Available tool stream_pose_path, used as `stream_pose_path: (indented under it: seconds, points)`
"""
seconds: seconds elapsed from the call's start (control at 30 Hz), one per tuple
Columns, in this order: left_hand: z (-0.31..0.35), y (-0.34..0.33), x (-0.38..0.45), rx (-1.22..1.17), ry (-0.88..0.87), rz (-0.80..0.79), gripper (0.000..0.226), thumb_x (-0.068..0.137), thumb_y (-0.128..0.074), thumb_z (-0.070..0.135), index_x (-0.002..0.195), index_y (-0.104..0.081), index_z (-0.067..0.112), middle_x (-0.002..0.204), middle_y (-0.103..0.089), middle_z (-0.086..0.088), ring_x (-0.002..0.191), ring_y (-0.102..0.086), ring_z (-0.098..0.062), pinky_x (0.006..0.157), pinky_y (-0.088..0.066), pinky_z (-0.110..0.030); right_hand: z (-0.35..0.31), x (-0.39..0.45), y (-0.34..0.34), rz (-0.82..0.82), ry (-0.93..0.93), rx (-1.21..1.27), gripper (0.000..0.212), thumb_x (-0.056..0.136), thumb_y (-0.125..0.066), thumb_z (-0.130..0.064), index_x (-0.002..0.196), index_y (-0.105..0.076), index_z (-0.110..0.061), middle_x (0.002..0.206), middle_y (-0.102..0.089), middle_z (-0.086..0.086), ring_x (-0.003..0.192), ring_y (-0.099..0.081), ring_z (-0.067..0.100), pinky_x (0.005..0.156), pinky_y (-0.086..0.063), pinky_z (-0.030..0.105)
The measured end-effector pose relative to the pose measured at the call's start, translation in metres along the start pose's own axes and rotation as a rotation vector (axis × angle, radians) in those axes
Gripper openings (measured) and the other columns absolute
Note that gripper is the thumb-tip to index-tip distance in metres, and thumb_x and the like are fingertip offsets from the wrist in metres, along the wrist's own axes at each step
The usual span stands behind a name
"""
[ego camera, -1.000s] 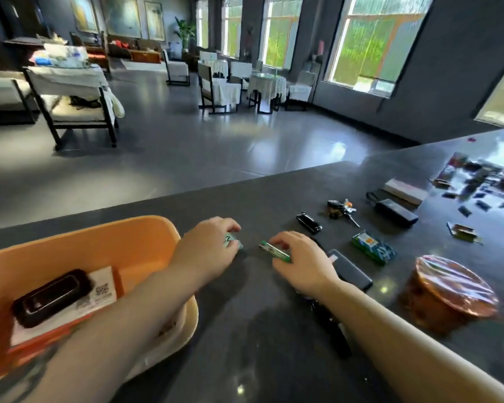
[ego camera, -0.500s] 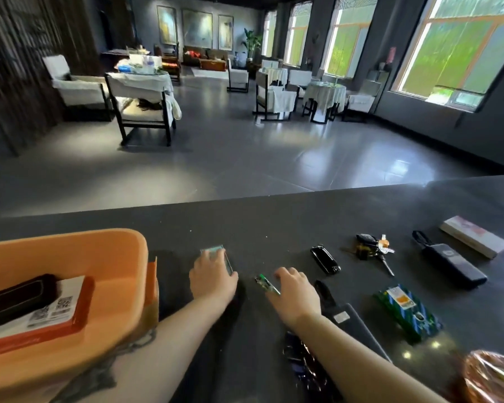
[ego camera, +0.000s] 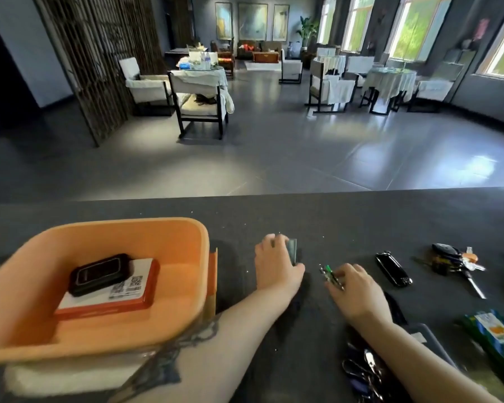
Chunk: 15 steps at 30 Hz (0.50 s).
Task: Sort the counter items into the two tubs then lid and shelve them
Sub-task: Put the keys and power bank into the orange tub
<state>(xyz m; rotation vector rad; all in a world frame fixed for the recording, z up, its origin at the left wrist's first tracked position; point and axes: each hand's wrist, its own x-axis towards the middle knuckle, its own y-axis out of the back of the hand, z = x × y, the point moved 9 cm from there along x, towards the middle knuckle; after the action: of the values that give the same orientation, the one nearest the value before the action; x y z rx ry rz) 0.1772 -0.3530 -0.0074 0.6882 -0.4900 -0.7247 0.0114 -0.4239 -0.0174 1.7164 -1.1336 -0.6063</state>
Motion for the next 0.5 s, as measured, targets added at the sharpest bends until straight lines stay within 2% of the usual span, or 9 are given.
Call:
stream_pose_path:
  seconds: [0.07,0.17,0.27,0.4,0.5]
  points:
    - [0.023,0.026,-0.005,-0.073,-0.091,0.044,0.046,0.074,-0.067,0.022,0.115,-0.048,0.020,0.128,-0.041,0.001,0.119,-0.036,-0.022,0.101,-0.038,-0.032,-0.015,-0.003,0.027,0.071,0.020,0.059,0.023,0.087,-0.063,-0.036,0.101,-0.064,-0.018,0.103,-0.060,0.002,0.096,-0.059,0.026,0.073,-0.042,0.032]
    - [0.045,0.082,-0.009,-0.122,-0.215,0.118,0.047,0.073,-0.067,0.022,0.116,-0.048,0.020,0.127,-0.042,0.000,0.118,-0.035,-0.021,0.099,-0.035,-0.029,-0.055,-0.008,0.064,0.150,0.098,0.153,0.017,0.083,-0.068,-0.033,0.094,-0.066,-0.021,0.090,-0.056,-0.006,0.081,-0.056,0.017,0.069,-0.037,0.029]
    - [0.040,0.149,-0.009,-0.100,-0.266,0.170,0.049,0.072,-0.067,0.022,0.117,-0.049,0.018,0.126,-0.044,-0.001,0.116,-0.036,-0.022,0.097,-0.032,-0.027,-0.101,-0.015,0.086,0.202,0.134,0.251,0.013,0.080,-0.070,-0.032,0.089,-0.065,-0.025,0.085,-0.058,-0.009,0.079,-0.052,0.013,0.072,-0.035,0.027]
    - [-0.020,0.222,-0.012,-0.011,-0.168,0.164,0.048,0.072,-0.067,0.023,0.117,-0.049,0.022,0.122,-0.045,0.000,0.113,-0.037,-0.020,0.089,-0.034,-0.025,-0.170,-0.032,0.091,0.247,0.194,0.390,0.012,0.077,-0.072,-0.032,0.087,-0.065,-0.030,0.082,-0.058,-0.015,0.077,-0.053,0.007,0.073,-0.036,0.026]
    - [-0.079,0.241,-0.016,0.080,-0.033,0.071,0.045,0.074,-0.067,0.024,0.117,-0.051,0.023,0.125,-0.046,-0.002,0.113,-0.040,-0.021,0.093,-0.039,-0.031,-0.214,-0.044,0.077,0.227,0.227,0.442,0.013,0.077,-0.073,-0.032,0.087,-0.065,-0.031,0.085,-0.058,-0.014,0.076,-0.054,0.004,0.071,-0.040,0.025]
